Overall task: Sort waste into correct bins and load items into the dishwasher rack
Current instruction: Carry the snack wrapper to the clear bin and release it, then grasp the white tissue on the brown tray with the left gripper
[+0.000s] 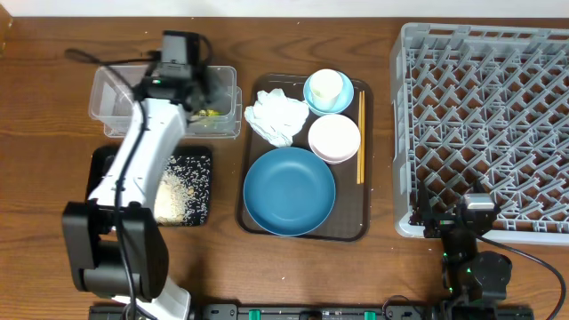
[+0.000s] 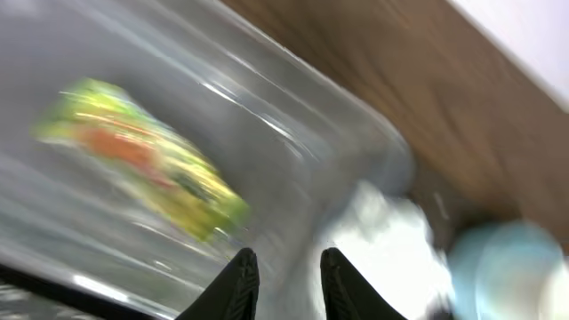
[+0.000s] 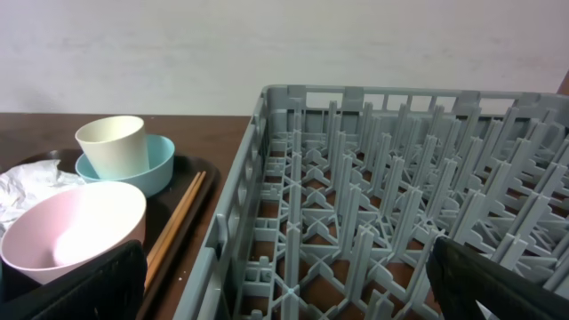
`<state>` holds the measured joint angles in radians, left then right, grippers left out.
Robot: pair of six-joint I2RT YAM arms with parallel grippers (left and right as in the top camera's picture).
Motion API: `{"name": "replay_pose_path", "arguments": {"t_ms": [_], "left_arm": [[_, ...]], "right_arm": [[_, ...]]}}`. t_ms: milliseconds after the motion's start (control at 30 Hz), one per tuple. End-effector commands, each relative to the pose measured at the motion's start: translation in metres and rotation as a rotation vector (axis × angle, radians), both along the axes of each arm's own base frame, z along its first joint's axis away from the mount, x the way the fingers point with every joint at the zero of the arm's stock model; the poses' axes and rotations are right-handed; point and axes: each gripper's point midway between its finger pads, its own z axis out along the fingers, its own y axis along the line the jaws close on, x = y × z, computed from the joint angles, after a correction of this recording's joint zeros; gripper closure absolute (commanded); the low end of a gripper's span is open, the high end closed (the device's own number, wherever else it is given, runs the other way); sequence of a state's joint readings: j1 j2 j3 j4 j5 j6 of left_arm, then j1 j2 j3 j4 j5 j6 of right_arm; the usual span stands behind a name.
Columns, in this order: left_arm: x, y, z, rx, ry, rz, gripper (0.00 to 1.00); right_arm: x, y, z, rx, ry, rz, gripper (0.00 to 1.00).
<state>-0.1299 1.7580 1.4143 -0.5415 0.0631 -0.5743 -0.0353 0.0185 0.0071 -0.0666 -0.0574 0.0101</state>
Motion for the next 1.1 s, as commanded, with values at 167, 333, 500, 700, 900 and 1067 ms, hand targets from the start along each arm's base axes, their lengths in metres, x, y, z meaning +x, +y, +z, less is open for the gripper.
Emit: {"name": "replay_pose_path", "arguments": {"t_ms": [167,333,500,700,900,1067], "left_arm": [[-0.035,-0.108,-0.015,0.175,0.017,-0.406,0.64],[-0.051,-0.129,-0.051,0.268,0.096,-0.456,0.51],[-0.057,-0.128,-0.088,0.291,0.191,-0.432,0.49],[-0.05,-0.116,-0.107,0.369,0.207,-0.399,0.48],[-0.046,-0.118,-0.125,0.371,0.216,-0.401,0.48],[-0.044,-0.12,-0.129,0.367,0.216,-0.402,0.54]], "right_arm": [[0.0,-0.001,-0.002,-0.011,0.005,-0.001,0.01],[0.0,-0.001,-0.002,-0.011,0.005,-0.001,0.01],[0.0,-0.001,-0.002,-0.011,0.005,-0.001,0.01],[0.0,-0.001,-0.002,-0.011,0.005,-0.001,0.01],[0.0,-0.001,-0.002,-0.011,0.005,-0.001,0.01],[0.0,-0.001,-0.002,-0.011,0.005,-0.001,0.01]]}}
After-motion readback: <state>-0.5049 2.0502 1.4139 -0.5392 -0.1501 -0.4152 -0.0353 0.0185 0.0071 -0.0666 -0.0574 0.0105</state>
